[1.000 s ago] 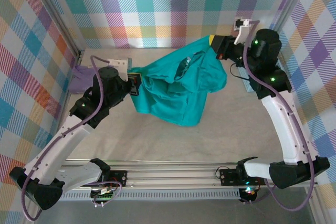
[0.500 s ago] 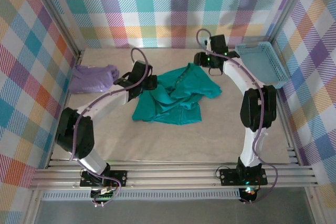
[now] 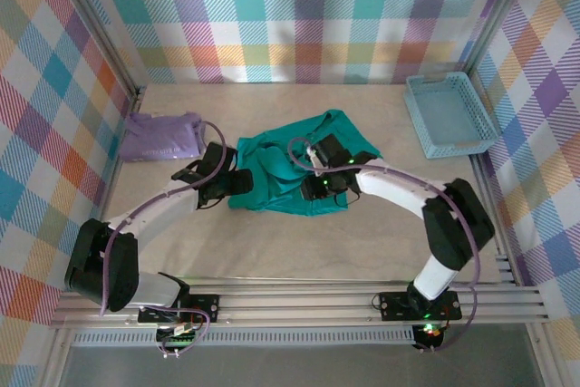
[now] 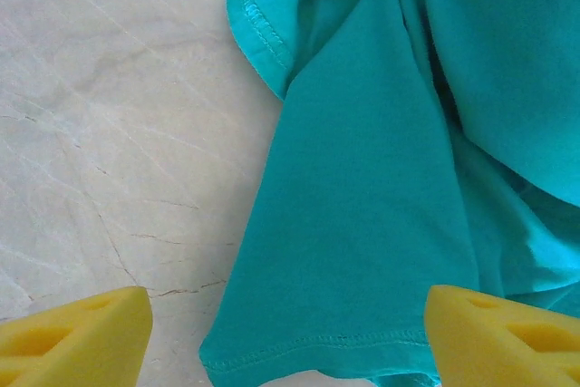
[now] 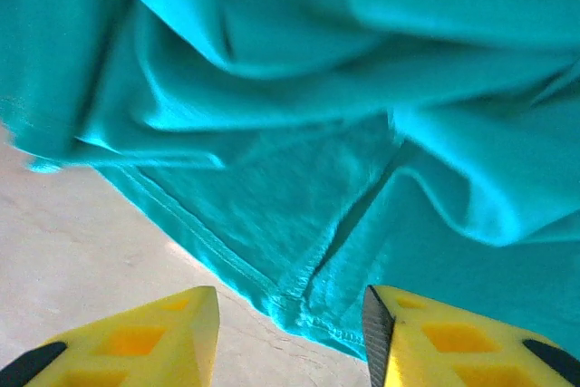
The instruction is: Fold the inside-out t-shirt
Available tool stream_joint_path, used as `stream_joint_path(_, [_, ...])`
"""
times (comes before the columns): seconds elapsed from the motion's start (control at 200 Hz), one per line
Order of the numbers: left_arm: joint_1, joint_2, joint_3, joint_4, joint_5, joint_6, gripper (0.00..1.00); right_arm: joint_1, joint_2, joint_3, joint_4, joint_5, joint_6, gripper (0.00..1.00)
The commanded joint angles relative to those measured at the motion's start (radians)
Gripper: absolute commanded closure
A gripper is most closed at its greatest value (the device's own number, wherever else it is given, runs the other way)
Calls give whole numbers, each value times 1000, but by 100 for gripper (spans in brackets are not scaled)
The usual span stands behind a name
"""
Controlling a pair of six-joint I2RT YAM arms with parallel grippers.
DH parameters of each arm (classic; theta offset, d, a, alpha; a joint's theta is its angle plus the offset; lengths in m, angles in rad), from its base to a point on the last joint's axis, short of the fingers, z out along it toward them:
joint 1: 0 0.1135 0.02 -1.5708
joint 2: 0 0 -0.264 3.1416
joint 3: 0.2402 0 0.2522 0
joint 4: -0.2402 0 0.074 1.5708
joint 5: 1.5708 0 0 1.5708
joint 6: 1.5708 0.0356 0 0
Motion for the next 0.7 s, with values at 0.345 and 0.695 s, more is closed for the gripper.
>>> stream_joint_path(0.345, [9,-51,-58,6,4,-28,21,53,167,-2,56,40,111,63])
stream_joint_path(0.695, [35,-13,-86,4,8,-27,26,34,-13,20,-11,102,65,99])
